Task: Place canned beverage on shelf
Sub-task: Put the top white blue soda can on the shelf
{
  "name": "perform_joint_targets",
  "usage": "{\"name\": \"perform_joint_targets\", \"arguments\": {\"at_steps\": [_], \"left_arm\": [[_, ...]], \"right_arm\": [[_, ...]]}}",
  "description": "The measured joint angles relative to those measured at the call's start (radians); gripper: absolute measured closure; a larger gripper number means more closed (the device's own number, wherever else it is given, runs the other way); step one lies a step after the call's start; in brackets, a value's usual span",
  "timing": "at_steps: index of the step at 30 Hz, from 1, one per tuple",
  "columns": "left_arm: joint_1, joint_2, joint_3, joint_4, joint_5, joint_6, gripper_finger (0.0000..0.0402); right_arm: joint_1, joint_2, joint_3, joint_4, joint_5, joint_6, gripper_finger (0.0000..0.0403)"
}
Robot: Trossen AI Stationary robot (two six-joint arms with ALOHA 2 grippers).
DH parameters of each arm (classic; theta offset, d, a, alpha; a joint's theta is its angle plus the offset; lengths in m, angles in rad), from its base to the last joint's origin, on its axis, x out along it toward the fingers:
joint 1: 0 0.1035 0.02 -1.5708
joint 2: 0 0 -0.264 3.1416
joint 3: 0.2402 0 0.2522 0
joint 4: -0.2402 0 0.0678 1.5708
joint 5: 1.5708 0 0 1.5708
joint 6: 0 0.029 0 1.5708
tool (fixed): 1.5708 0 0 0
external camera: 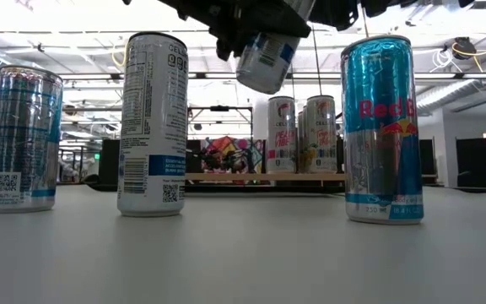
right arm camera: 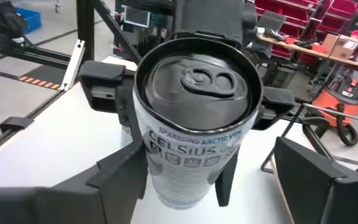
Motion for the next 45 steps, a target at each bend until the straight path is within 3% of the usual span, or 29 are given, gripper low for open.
{"name": "perform_joint_targets", "arguments": {"at_steps": [8,12,16,22,30,45], "left_arm": [[-0.002,-0.047,0.000,0.021,-0.130,-0.095,0.0150],[-0.005,-0.086,0.000,0.047,-0.266,-0.152,0.0150],[-0.008,-0.095,0.002,0.176,-0.385,-0.169,0.0150],[-0.009,-0.077,0.003,0.363,-0.394,-0.121,0.0150],[-0.014,-0.055,0.003,0.385,-0.374,-0.124,0.0150],[-0.015,-0.047,0.003,0.371,-0.371,-0.094,0.0150]], "right_arm": [[-0.001,0.001,-0.002,-0.055,0.050,0.084,0.0106],[0.000,0.003,-0.002,-0.039,0.147,0.141,0.0106],[-0.001,0.051,-0.003,0.067,0.155,0.157,0.0106],[0.000,0.186,-0.003,0.320,0.183,0.152,0.0106],[-0.001,0.300,-0.003,0.609,0.229,0.080,0.0107],[-0.009,0.325,-0.003,0.620,0.239,0.076,0.0225]]}}
